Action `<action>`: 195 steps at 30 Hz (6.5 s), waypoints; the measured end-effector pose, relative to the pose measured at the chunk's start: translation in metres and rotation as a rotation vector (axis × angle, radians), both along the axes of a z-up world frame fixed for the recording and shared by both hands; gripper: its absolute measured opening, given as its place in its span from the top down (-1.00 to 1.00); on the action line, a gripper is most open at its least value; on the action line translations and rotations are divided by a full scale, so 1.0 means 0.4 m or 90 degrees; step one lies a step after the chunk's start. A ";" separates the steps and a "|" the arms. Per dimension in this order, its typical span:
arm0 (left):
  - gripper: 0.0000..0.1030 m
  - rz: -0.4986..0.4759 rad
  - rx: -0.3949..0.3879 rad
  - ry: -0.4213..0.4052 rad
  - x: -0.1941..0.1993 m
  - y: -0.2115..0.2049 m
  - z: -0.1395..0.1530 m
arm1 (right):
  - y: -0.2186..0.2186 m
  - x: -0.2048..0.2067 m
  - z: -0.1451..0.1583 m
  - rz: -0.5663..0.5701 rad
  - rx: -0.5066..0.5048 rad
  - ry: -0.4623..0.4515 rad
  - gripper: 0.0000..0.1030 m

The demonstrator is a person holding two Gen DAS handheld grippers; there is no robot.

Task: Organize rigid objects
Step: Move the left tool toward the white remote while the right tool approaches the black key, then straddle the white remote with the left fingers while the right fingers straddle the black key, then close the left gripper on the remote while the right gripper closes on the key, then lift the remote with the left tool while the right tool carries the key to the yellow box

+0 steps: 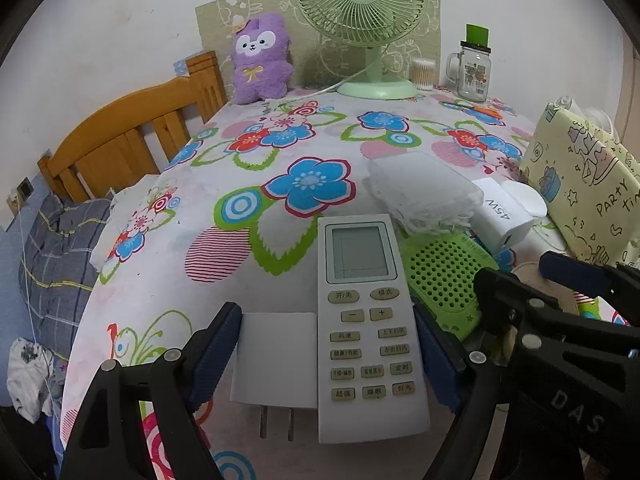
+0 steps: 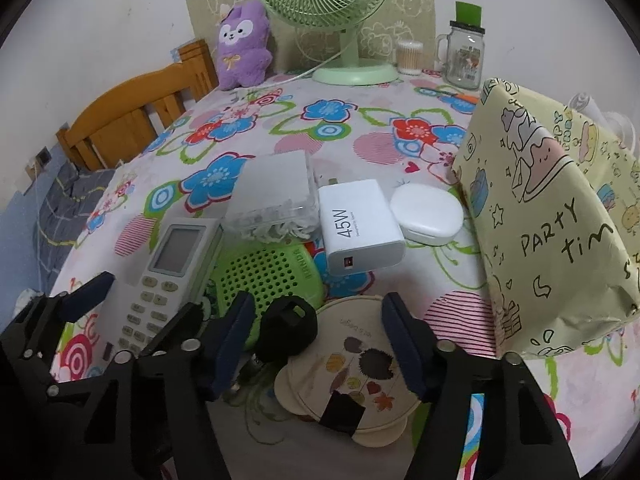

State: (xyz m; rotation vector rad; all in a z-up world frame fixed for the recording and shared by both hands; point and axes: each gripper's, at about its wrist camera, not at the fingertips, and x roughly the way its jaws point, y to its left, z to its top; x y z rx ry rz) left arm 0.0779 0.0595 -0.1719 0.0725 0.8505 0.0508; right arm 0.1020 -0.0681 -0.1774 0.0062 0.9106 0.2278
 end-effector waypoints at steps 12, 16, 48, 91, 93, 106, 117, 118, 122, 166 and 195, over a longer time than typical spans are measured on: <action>-0.69 -0.017 0.022 -0.010 -0.006 -0.002 0.000 | 0.047 -0.006 -0.002 0.023 -0.029 -0.011 0.49; -0.66 -0.019 0.019 -0.010 -0.007 -0.007 0.000 | 0.060 -0.012 0.007 0.029 -0.039 -0.024 0.67; -0.69 -0.033 -0.015 -0.023 -0.008 0.012 0.024 | 0.016 -0.022 0.032 0.018 0.000 -0.011 0.56; -0.58 0.027 -0.083 0.040 -0.117 0.068 0.019 | 0.038 -0.062 0.029 0.046 0.011 0.001 0.46; -0.57 0.029 -0.081 0.035 -0.108 0.065 0.019 | 0.037 -0.065 0.028 0.049 0.012 0.003 0.46; -0.53 0.029 -0.040 0.015 -0.007 0.047 0.002 | 0.029 -0.034 0.018 0.029 0.006 0.011 0.45; -0.23 -0.002 -0.063 0.039 -0.029 0.024 -0.014 | 0.033 -0.032 0.004 0.035 0.006 0.022 0.19; -0.24 -0.002 -0.064 0.038 -0.025 0.024 -0.014 | 0.036 -0.036 0.005 0.039 0.005 0.020 0.07; 0.02 -0.017 -0.060 0.023 -0.022 0.016 -0.014 | 0.039 -0.032 0.002 0.031 0.008 0.017 0.01; 0.13 -0.061 -0.065 -0.067 -0.052 -0.063 0.190 | -0.032 -0.052 0.199 -0.024 -0.014 -0.090 0.36; 0.13 -0.101 -0.060 -0.132 -0.035 -0.190 0.327 | -0.195 -0.055 0.338 -0.085 0.010 -0.157 0.35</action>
